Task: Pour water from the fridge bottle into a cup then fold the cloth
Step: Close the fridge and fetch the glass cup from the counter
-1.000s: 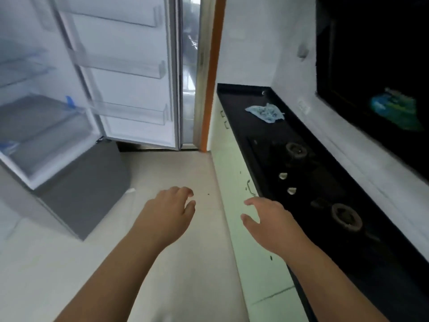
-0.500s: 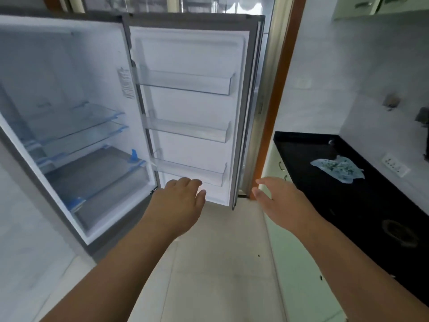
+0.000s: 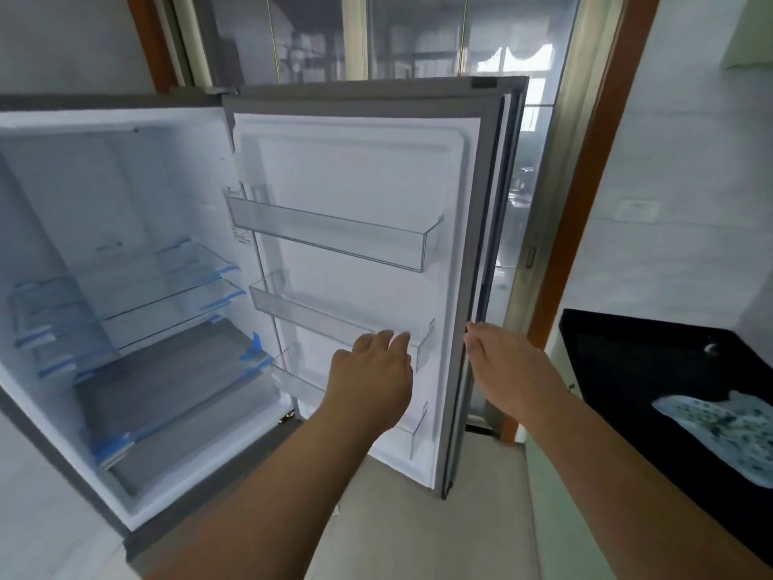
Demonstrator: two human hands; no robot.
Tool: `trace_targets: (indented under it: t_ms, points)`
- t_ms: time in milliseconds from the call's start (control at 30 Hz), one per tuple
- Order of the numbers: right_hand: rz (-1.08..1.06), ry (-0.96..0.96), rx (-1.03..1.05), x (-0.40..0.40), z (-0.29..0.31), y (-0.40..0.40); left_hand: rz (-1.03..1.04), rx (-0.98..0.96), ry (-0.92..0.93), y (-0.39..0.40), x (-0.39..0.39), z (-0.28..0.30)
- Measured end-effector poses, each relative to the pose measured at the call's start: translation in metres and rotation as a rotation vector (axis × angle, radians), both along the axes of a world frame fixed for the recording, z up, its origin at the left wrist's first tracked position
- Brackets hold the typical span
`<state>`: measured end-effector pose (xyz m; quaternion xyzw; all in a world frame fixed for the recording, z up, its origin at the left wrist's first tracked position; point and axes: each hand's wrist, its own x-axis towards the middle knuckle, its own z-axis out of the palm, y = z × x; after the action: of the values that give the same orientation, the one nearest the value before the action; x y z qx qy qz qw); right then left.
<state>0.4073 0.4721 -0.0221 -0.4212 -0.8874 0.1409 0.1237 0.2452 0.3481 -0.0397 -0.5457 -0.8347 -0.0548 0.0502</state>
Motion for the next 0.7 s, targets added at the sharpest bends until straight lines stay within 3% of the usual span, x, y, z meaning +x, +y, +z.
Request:
trace_targets:
  t_ms: [333,700]
  points:
    - [-0.035,-0.028,-0.052,0.004,0.024,0.049,-0.012,-0.054,0.014,0.044,-0.008,-0.043]
    - [0.098,0.313,-0.26,-0.026,0.029,0.028,0.038,0.092,0.142,-0.025,-0.033,-0.063]
